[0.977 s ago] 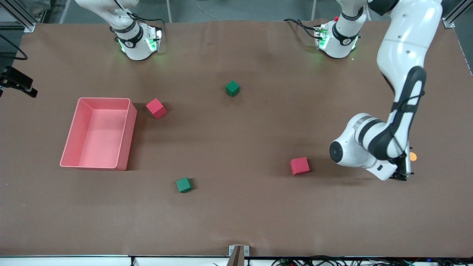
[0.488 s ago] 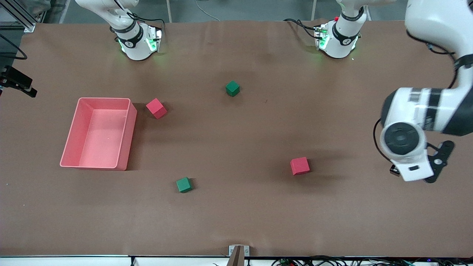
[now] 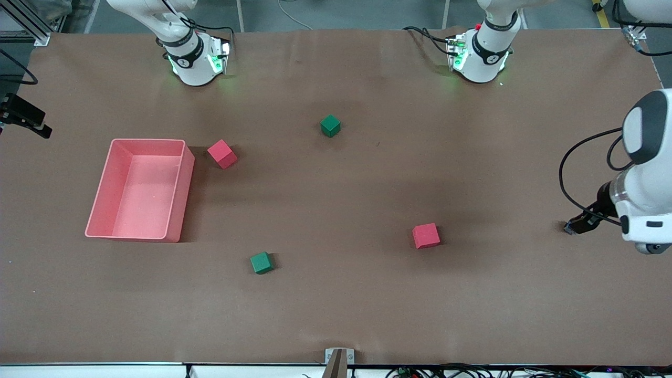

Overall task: Place and upright button with both arms
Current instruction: 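Open the left gripper and lift it away from the button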

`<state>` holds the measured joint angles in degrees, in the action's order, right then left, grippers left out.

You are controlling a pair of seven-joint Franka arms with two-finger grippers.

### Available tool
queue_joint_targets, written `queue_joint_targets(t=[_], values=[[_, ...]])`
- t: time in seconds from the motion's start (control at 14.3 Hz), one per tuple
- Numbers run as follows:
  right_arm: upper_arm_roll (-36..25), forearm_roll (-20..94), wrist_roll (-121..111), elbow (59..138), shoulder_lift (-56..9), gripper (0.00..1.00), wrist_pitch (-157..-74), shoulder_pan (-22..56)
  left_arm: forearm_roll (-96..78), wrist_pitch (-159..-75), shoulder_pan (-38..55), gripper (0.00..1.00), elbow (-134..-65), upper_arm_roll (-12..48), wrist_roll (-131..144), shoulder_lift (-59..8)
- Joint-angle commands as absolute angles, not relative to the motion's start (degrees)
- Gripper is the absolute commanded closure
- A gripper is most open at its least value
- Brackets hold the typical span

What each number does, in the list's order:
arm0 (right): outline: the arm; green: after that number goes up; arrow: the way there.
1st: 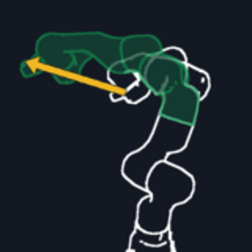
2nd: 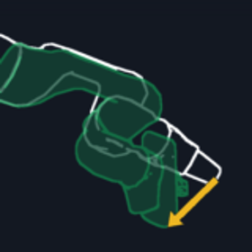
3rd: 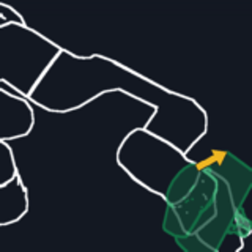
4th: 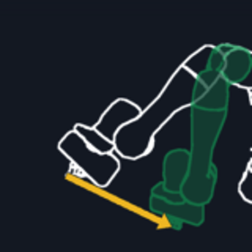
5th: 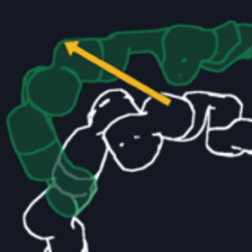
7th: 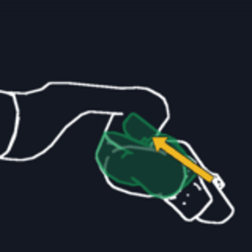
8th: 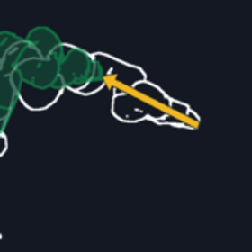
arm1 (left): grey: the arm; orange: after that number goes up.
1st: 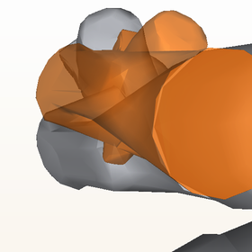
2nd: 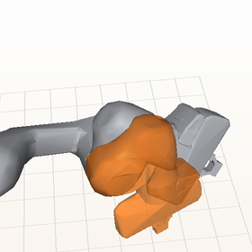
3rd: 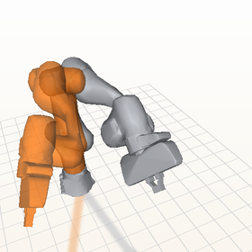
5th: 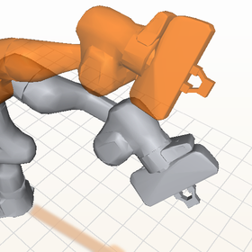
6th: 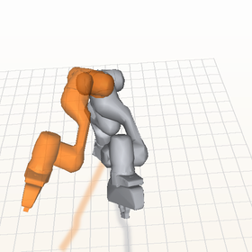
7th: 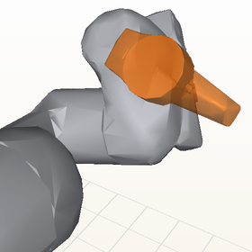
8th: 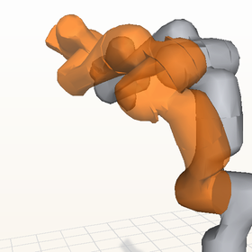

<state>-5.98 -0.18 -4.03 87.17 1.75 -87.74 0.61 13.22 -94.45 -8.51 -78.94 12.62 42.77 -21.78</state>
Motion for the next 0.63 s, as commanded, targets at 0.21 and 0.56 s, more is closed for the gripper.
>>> queue_joint_targets(t=[0.21, 0.56], values=[[-5.54, -0.35, -4.31, 87.10, 0.97, 0.00, -87.28, 0.00, 5.72, -89.92, -9.14, 0.00, -79.72, 13.54, 29.13, -16.01], [-5.45, -0.26, -4.40, 87.10, 0.97, 0.00, -87.19, 0.35, 4.04, -83.94, -8.00, 0.00, -79.63, 12.48, 4.50, -13.10]])
